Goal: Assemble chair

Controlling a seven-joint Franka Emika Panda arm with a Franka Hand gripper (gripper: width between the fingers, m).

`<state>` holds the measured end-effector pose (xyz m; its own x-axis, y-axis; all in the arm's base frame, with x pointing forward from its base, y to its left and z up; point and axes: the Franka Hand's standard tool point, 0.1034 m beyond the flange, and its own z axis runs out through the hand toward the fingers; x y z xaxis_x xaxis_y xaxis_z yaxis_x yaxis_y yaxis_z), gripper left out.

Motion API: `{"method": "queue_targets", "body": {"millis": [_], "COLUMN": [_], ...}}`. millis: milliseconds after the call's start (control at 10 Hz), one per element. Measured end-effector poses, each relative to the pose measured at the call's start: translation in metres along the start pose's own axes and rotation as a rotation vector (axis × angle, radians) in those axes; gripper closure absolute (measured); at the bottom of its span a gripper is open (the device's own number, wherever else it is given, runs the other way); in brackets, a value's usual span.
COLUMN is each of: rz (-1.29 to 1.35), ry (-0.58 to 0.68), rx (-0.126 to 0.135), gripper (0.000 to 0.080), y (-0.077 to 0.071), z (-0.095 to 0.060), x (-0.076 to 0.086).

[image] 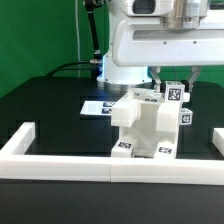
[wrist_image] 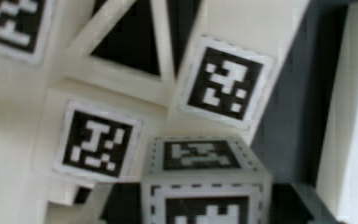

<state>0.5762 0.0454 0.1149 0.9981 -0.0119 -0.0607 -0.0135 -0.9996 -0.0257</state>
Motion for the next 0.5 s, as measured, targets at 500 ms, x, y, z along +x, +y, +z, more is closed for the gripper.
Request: {"method": "queue_targets", "body": {"millis": [500], "rz": [0.342], "ry": [0.0], "rx": [0.002], "gripper": [0.0512], "y": [-0.0006], "z": [0.0], "x": [0.0]}}
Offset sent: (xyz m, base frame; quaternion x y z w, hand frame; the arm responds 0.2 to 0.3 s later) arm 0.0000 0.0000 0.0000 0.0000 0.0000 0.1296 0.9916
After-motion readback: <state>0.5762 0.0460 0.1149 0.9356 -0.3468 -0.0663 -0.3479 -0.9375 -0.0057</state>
